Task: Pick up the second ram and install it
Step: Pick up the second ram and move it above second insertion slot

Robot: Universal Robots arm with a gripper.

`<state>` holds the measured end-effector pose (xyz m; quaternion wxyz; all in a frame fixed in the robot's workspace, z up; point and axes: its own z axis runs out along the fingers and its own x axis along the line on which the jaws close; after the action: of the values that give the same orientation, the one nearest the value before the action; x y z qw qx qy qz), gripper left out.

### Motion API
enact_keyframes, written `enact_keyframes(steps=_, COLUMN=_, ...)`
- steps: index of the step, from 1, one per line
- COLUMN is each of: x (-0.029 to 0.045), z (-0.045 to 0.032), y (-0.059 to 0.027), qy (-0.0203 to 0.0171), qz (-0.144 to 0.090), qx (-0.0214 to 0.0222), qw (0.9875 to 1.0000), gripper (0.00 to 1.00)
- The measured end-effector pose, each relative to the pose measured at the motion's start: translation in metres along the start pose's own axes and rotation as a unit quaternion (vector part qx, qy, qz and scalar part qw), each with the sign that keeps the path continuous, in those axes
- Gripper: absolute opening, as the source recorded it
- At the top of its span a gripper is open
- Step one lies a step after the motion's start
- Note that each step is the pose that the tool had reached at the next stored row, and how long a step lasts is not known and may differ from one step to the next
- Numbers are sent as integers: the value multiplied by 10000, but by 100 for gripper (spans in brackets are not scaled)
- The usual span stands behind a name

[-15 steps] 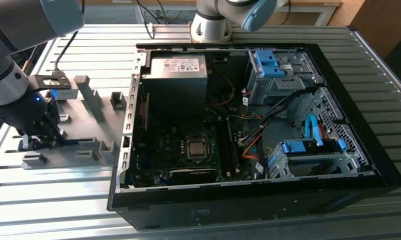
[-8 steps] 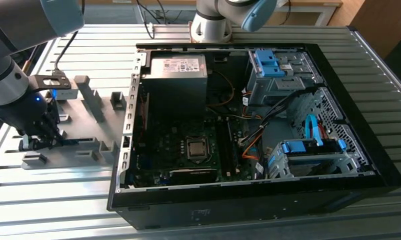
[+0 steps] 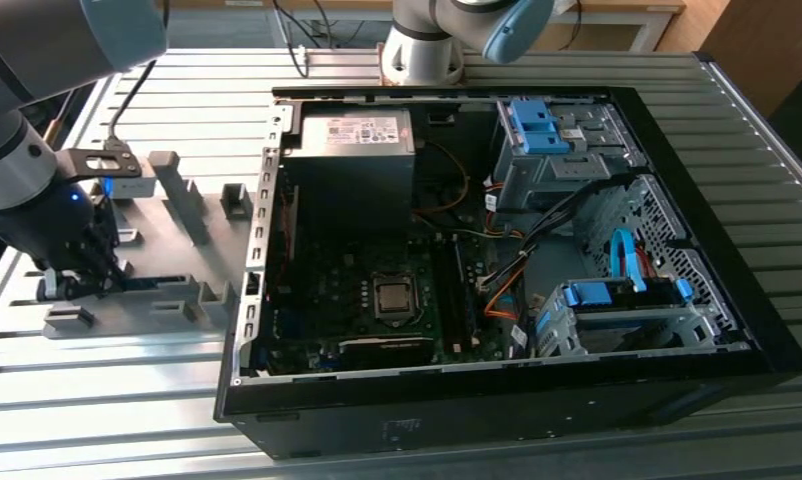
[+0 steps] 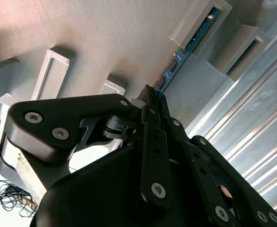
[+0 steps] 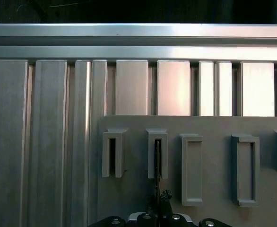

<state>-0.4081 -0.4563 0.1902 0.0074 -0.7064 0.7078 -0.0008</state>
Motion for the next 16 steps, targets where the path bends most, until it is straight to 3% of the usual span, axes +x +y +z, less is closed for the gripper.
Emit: enact_keyframes(steps=16, x=-1, z=-96, y=-1, qy=0, qz=0, qx=1, qw=10000, gripper=14)
